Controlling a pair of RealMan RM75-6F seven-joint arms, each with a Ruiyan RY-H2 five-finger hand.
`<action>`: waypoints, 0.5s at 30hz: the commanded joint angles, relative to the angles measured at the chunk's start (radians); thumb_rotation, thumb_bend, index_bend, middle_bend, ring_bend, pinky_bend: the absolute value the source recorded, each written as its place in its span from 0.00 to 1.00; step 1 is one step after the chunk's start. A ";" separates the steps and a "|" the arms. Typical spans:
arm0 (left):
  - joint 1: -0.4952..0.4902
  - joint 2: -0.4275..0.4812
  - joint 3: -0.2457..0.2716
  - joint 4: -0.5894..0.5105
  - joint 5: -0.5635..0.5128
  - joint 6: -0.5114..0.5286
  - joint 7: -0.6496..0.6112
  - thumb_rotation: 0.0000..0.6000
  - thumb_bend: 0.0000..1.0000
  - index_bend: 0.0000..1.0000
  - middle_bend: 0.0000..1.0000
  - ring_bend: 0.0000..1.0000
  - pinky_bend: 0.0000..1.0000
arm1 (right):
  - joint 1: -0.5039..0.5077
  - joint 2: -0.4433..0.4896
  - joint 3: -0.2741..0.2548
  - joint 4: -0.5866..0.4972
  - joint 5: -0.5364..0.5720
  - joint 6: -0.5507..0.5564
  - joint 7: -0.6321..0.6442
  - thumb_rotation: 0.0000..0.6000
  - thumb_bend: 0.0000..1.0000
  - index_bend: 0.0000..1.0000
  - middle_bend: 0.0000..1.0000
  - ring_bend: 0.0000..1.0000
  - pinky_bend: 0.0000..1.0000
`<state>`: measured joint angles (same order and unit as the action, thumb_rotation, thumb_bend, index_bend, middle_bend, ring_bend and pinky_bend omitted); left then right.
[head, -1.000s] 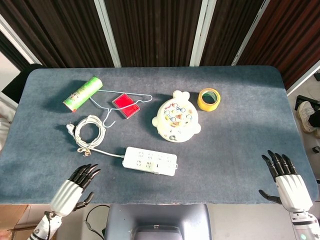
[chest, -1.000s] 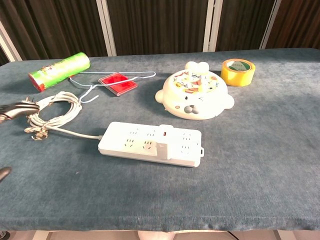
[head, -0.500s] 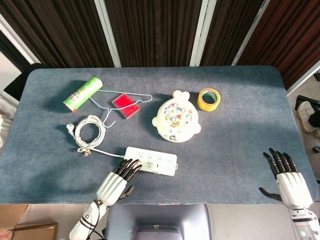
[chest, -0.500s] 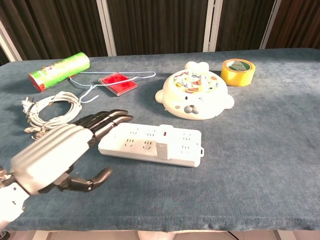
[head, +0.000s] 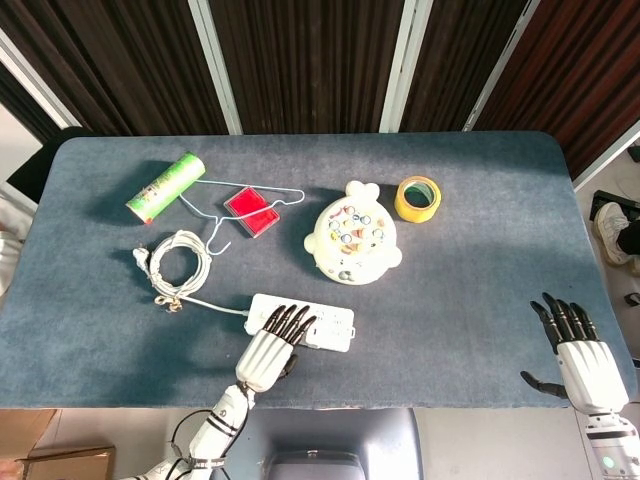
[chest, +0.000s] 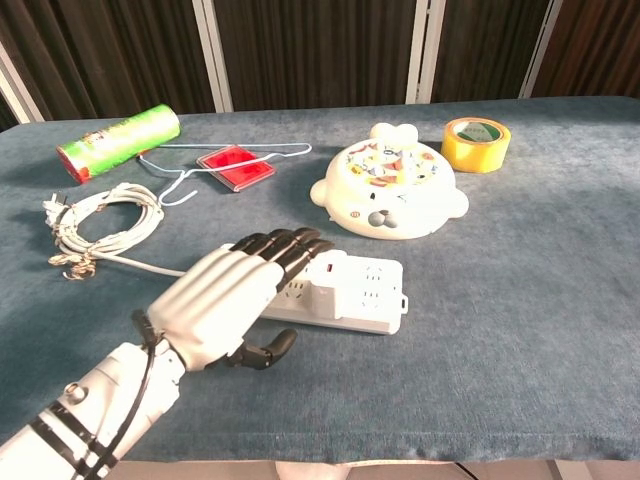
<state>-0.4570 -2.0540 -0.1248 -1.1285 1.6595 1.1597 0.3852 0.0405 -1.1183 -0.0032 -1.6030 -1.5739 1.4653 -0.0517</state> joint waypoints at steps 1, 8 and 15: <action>-0.029 -0.032 -0.013 0.034 -0.017 -0.014 0.006 1.00 0.40 0.00 0.01 0.00 0.11 | 0.000 0.002 -0.001 -0.001 0.000 -0.001 0.002 1.00 0.23 0.00 0.08 0.00 0.00; -0.064 -0.065 -0.030 0.072 -0.041 0.003 -0.026 1.00 0.40 0.00 0.01 0.00 0.11 | -0.001 0.010 0.000 0.001 0.004 0.002 0.020 1.00 0.23 0.00 0.08 0.00 0.00; -0.083 -0.089 -0.019 0.084 -0.057 0.008 -0.024 1.00 0.40 0.00 0.02 0.00 0.12 | -0.001 0.013 -0.001 -0.002 0.001 0.004 0.025 1.00 0.23 0.00 0.08 0.00 0.00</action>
<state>-0.5381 -2.1415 -0.1452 -1.0443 1.6036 1.1670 0.3602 0.0399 -1.1057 -0.0044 -1.6047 -1.5726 1.4688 -0.0270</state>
